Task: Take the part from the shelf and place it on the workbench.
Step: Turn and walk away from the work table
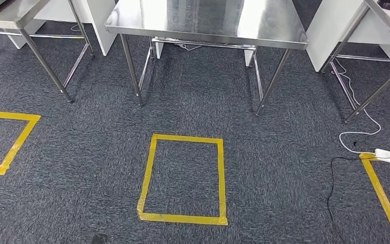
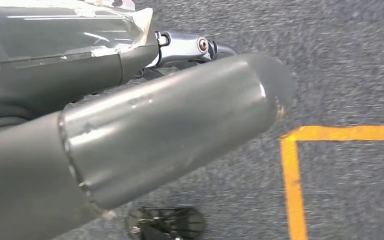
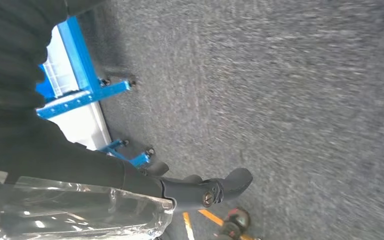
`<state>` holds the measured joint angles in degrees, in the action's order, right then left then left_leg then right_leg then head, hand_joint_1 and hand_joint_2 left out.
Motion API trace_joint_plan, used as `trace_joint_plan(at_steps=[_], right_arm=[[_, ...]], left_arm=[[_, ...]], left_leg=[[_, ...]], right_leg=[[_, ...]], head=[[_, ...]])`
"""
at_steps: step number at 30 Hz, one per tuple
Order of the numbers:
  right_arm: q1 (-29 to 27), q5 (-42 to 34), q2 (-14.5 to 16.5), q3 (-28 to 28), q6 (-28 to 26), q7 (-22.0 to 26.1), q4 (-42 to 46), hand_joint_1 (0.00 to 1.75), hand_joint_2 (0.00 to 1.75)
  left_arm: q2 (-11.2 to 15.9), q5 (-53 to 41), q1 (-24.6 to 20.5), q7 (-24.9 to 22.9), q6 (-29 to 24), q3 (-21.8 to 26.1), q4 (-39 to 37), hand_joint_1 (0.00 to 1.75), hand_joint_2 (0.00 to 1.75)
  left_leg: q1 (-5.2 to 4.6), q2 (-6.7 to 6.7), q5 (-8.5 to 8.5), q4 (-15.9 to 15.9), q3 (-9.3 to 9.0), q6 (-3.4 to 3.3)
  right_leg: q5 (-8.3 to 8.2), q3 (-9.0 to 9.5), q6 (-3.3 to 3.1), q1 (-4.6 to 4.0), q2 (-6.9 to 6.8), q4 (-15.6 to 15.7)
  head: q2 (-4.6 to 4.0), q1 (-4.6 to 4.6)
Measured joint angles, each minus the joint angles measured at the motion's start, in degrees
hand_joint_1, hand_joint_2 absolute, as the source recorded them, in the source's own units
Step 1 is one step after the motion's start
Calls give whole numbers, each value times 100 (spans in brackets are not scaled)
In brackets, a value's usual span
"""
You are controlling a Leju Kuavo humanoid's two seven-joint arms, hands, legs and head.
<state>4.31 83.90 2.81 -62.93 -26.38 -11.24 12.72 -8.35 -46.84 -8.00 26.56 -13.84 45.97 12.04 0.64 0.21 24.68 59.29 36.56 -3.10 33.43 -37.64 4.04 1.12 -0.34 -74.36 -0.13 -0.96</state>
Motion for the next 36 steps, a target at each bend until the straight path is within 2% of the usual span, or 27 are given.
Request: trace_joint_plan(at_steps=[1, 2, 3, 4, 5, 6, 8, 9, 10, 12, 13, 14, 15, 16, 18, 19, 20, 22, 24, 26, 28, 29, 30, 31, 33, 34, 36], right_arm=[[3, -3, -1, 1, 11, 3, 0, 0, 0], [10, -2, -4, 2, 20, 5, 0, 0, 0], [19, 4, -13, 4, 22, 9, 1, 0, 0], [36, 16, -23, 7, 22, 14, 1, 0, 0], [57, 27, -37, 9, 22, 19, 2, 0, 0], [69, 37, -46, 12, 21, 26, 2, 0, 0], [62, 43, -52, 13, 21, 40, 1, 0, 0], [46, 37, -51, 13, 23, 46, 1, 0, 0], [29, 27, -50, 12, 27, 55, -1, 0, 0], [7, 10, -50, 11, 48, 83, -1, 0, 0], [-1, 3, -49, 11, 62, 99, -2, 0, 0], [-6, -2, -48, 11, 82, 113, -2, 0, 0], [-10, -2, -46, 11, 116, 120, -2, 0, 0], [-14, 10, -44, 11, 162, 124, -2, 0, 0], [-11, 69, -49, 23, 284, 125, -2, 0, 0], [-9, 105, -53, 34, 334, 126, -2, 0, 0], [-6, 132, -60, 45, 366, 131, -2, 0, 0], [0, 159, -65, 61, 403, 150, -2, 0, 0], [1, 183, -68, 79, 440, 167, -2, 0, 0], [-5, 210, -73, 103, 478, 180, -2, 0, 0], [-9, 216, -80, 123, 511, 203, -2, 0, 0], [-15, 217, -83, 132, 534, 213, -2, 0, 0], [-23, 222, -83, 140, 554, 219, -2, 0, 0], [-31, 232, -84, 146, 571, 221, -2, 0, 0], [-36, 257, -90, 157, 585, 221, -2, 0, 0], [-35, 264, -95, 161, 588, 221, -2, 0, 0], [-32, 271, -103, 168, 598, 220, -2, 0, 0]], left_arm=[[1, 4, 0, 8, 0, 3, 1, 0, 0], [1, 10, 0, 21, 0, 7, 1, 0, 0], [-3, 21, 1, 41, 0, 10, 1, 0, 0], [-7, 34, 1, 63, 1, 15, 1, 0, 0], [-13, 46, 2, 82, 1, 19, 1, 0, 0], [-17, 55, 3, 97, 0, 23, 1, 0, 0], [-17, 57, 12, 108, -8, 30, -1, 0, 0], [-15, 57, 22, 110, -12, 32, -1, 0, 0], [-13, 57, 37, 110, -16, 34, -2, 0, 0], [-10, 56, 68, 110, -20, 40, -2, 0, 0], [-9, 54, 82, 109, -22, 44, -2, 0, 0], [-7, 51, 91, 109, -23, 46, -2, 0, 0], [-2, 48, 98, 108, -24, 50, -2, 0, 0], [4, 42, 103, 106, -24, 52, -2, 0, 0], [13, 20, 94, 100, -24, 56, -2, 0, 0], [13, 8, 84, 96, -24, 57, -2, 0, 0], [12, -3, 75, 92, -23, 57, -2, 0, 0], [11, -14, 67, 86, -22, 59, -2, 0, 0], [10, -20, 69, 82, -19, 65, -2, 0, 0], [9, -25, 69, 80, -15, 71, -2, 0, 0], [10, -34, 76, 80, -12, 72, -2, 0, 0], [9, -38, 82, 79, -11, 72, -3, 0, 0], [9, -40, 87, 77, -11, 72, -3, 0, 0], [9, -41, 90, 75, -11, 72, -4, 0, 0], [8, -41, 89, 74, -11, 72, -3, 0, 0], [6, -41, 89, 73, -11, 72, -2, 0, 0], [4, -41, 91, 71, -10, 72, -2, 0, 0]], left_leg=[[-7, 0, -81, 2, 95, 13], [-11, -1, -158, 3, 170, 28], [-20, -3, -229, 6, 232, 53], [-29, 4, -292, 10, 272, 85], [-31, 18, -359, -1, 289, 122], [-30, 31, -422, -25, 298, 164], [-4, 44, -487, -53, 330, 239], [9, 37, -365, 27, 371, 266], [21, 28, -128, 227, 440, 292], [39, 7, 456, 921, 620, 345], [47, -1, 616, 1277, 681, 378], [57, -7, 643, 1493, 675, 408], [70, -7, 577, 1509, 567, 431], [87, 2, 459, 1294, 344, 448], [106, 84, 320, 558, -219, 457], [104, 122, 309, 282, -404, 443], [92, 143, 338, 128, -487, 407], [64, 99, 352, 62, -455, 289], [56, 56, 299, 3, -413, 155], [63, 24, 236, -31, -359, 61], [55, -19, 194, -31, -293, 26], [52, -48, 177, -30, -270, 27], [51, -81, 159, -29, -254, 36], [55, -120, 140, -29, -245, 52], [54, -193, 106, -25, -237, 102], [47, -221, 92, -25, -232, 134], [35, -260, 61, -36, -222, 205]], right_leg=[[-150, 233, 30, -6, 4, 167], [-225, 554, 18, -19, 5, 504], [-209, 942, -33, -52, 6, 966], [-106, 1260, -115, -85, 7, 1425], [12, 1471, -200, -122, 10, 1768], [67, 1562, -268, -153, 12, 1967], [-10, 1499, -364, -124, 8, 2016], [-76, 1469, -411, -97, -1, 2022], [-143, 1429, -457, -68, -13, 2028], [-241, 1332, -516, -59, -33, 2020], [-283, 1280, -520, -59, -41, 2013], [-314, 1232, -507, -56, -48, 2003], [-337, 1193, -495, -50, -55, 1988], [-349, 1160, -482, -41, -66, 1965], [-339, 1114, -445, -51, -89, 1876], [-328, 1081, -422, -71, -102, 1827], [-319, 1047, -391, -101, -115, 1784], [-325, 1003, -315, -138, -152, 1750], [-249, 929, -255, -120, -131, 1622], [42, 644, -254, -81, -59, 1077], [344, 273, -245, -60, -20, 315], [391, 176, -216, -51, -11, 104], [345, 184, -175, -40, -7, 105], [210, 313, -126, -26, 2, 349], [-125, 739, -71, -5, 98, 1212], [-242, 887, -83, -14, 138, 1547], [-320, 942, -163, -63, 157, 1754]], head=[[0, 1], [0, 1], [0, 1], [0, 2], [0, 2], [0, 8], [0, 11], [0, 7], [0, -9], [0, -34], [0, -39], [0, -39], [0, -42], [0, -42], [0, -48], [0, -41], [0, -35], [0, -16], [0, -7], [0, 11], [0, 19], [0, 17], [0, 17], [0, 18], [0, 23], [0, 24], [0, 23]])
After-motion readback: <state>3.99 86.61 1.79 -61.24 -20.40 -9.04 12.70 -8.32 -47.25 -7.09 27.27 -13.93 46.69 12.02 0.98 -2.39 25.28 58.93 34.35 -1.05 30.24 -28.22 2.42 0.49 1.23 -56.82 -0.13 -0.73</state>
